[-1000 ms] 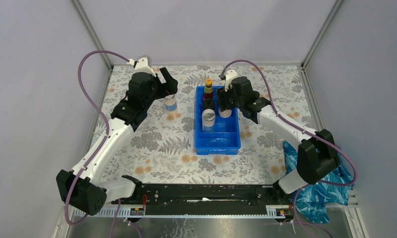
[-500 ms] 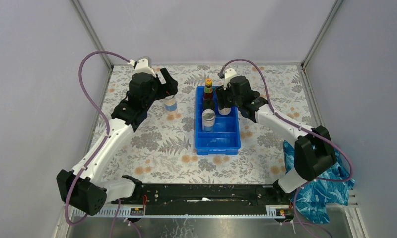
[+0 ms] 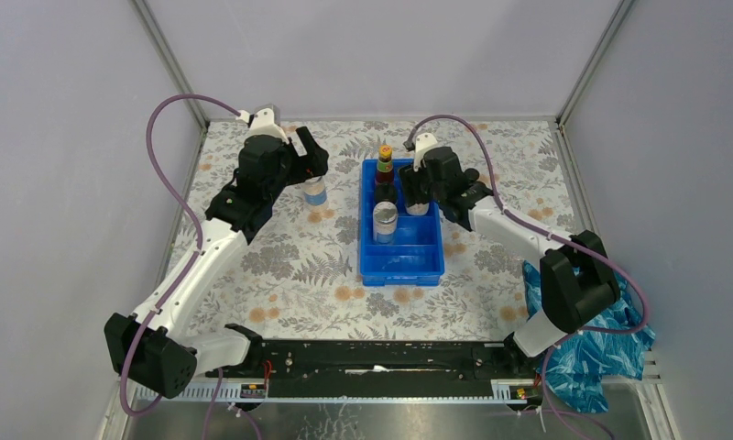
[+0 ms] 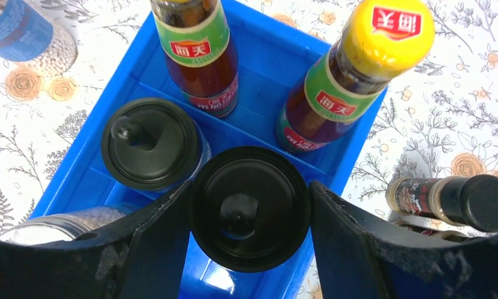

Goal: Organize the condiment bottles
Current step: Place the bottle in the storage box.

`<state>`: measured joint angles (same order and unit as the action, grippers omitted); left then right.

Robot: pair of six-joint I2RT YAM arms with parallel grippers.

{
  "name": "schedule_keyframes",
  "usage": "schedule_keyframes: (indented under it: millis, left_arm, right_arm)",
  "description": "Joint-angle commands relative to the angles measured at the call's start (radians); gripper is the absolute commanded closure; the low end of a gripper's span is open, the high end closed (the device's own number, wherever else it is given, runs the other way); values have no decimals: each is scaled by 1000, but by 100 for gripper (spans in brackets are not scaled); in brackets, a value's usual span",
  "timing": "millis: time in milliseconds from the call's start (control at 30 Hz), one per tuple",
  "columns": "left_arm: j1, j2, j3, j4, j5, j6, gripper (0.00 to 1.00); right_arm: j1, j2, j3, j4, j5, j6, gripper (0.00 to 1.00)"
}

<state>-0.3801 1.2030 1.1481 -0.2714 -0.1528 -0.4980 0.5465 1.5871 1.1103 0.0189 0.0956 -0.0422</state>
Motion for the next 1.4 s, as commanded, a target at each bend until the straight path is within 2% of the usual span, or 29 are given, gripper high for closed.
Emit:
schedule_keyframes:
  millis: [0, 833, 1167, 1367]
  left_arm:
    - [-8, -17, -11, 20, 6, 19, 4]
    - [-14, -10, -22, 20, 4, 24, 4]
    - [-14, -6, -25, 20, 5, 26, 4]
    - [-14, -2, -27, 20, 3, 27, 4]
  right_arm:
    - [7, -16, -13, 101, 34, 20, 100]
    - [7, -6, -103, 151, 98, 84, 99]
    - [6, 0, -119, 153, 133, 100, 56]
    - [6, 6, -114, 150, 145, 101, 34]
